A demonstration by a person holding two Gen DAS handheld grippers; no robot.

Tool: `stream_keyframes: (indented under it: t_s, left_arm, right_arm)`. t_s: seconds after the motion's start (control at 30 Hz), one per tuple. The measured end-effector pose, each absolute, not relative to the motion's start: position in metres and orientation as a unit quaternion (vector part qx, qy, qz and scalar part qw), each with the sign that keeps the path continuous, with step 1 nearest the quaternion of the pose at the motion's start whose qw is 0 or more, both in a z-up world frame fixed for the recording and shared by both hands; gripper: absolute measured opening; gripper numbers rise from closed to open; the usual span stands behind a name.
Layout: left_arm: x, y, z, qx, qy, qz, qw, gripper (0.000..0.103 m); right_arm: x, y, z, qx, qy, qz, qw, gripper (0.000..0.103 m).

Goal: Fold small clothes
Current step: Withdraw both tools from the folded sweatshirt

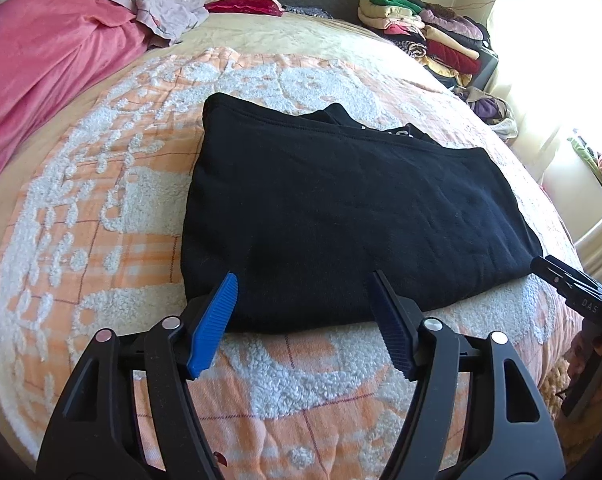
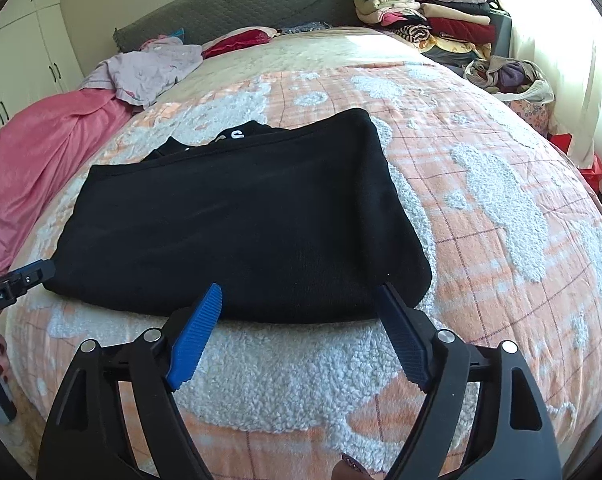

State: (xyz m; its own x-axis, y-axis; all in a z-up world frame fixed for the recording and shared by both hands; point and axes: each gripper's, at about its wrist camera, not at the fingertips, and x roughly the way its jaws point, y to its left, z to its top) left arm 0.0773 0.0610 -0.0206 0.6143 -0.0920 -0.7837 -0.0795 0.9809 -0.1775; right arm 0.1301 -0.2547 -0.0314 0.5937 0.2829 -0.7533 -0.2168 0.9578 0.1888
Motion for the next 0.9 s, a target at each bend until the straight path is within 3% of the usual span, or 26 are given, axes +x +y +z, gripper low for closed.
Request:
stream_keyframes:
  t_s: [0.3,0.67,0.9]
  left_arm:
    - [0.064,0.061,-0.01,-0.098,0.432,-0.003,0.896,0.07]
    - [0.055,0.071,0.002,-0.099,0.42,0.013,0.902,0.092]
    - [0.051,0.078,0.007,-0.104,0.413,0.028,0.904,0.093]
  right_arm:
    - [0.117,-0.247,-0.018,0.038,0.416,0.155,0.895,0.094]
    - [0.107,-0.221,0.002,0.017,0.395,0.188,0.899,0.096]
    - [0.103,-0.204,0.01,0.003,0.386,0.201,0.9,0.096]
